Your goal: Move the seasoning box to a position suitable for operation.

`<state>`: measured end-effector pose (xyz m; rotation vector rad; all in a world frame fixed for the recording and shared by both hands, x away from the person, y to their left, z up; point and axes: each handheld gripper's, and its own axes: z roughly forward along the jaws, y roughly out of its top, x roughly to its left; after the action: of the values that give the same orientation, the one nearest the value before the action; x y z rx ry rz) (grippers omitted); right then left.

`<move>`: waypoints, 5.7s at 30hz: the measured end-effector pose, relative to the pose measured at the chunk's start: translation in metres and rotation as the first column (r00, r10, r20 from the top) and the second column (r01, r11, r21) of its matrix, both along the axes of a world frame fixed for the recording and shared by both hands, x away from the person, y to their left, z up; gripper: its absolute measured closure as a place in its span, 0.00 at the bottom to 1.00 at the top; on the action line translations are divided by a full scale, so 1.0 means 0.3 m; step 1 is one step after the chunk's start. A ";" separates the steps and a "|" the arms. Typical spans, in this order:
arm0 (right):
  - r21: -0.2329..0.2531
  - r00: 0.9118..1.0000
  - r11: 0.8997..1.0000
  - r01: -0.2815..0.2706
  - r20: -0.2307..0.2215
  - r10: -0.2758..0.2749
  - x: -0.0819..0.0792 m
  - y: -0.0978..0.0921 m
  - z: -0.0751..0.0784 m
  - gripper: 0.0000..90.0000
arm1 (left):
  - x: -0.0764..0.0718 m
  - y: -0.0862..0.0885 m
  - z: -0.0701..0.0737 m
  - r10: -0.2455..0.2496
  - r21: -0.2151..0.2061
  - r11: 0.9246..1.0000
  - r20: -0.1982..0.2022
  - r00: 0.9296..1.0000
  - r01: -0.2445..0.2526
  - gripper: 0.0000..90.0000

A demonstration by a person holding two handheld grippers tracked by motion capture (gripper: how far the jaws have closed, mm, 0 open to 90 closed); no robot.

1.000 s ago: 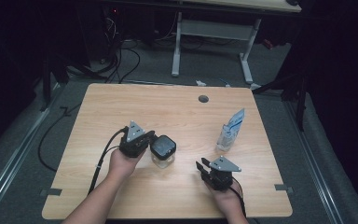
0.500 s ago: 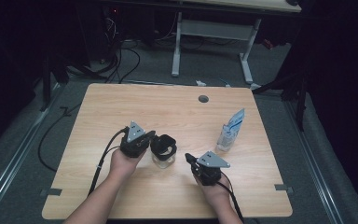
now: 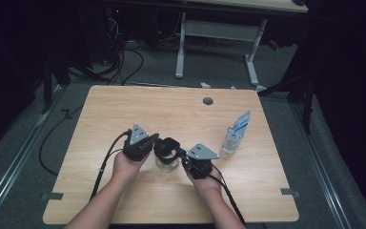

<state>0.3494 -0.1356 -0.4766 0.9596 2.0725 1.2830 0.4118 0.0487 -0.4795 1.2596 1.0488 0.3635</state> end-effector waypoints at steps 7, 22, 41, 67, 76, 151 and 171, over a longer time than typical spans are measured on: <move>0.011 1.000 1.000 -0.005 0.001 0.005 0.009 0.000 0.012 1.00 | -0.033 0.078 -0.007 0.030 -0.020 0.999 0.002 1.000 -0.030 0.94; 0.032 1.000 0.999 -0.008 0.017 0.007 0.017 0.009 0.037 1.00 | -0.206 0.077 -0.036 -0.060 -0.079 0.995 -0.026 0.998 0.057 0.98; 0.037 1.000 0.999 -0.022 0.005 0.022 0.012 0.009 0.029 1.00 | -0.196 -0.022 -0.002 -0.066 -0.095 0.993 0.004 0.998 0.067 1.00; 0.027 0.999 0.999 -0.042 -0.015 0.042 -0.007 0.016 -0.030 1.00 | -0.138 0.018 0.044 0.023 -0.163 0.986 0.028 0.999 -0.018 1.00; 0.030 0.999 0.999 -0.043 -0.015 0.043 -0.006 0.014 -0.032 1.00 | -0.108 0.031 0.049 0.048 -0.159 0.986 0.027 0.998 -0.044 1.00; -0.169 0.901 0.905 0.391 -0.130 -0.413 0.129 -0.348 -0.167 1.00 | -0.190 0.355 -0.103 0.114 -0.043 0.992 -0.032 0.993 -0.116 0.63; -0.081 0.891 0.897 0.434 -0.106 -0.441 0.014 -0.483 -0.128 0.97 | -0.197 0.356 -0.109 0.110 -0.050 0.993 -0.026 0.994 -0.111 0.63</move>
<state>0.3535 -0.2805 -0.5151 1.4130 1.8185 0.9440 0.3528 0.1555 -0.5122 1.1655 1.1444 0.4048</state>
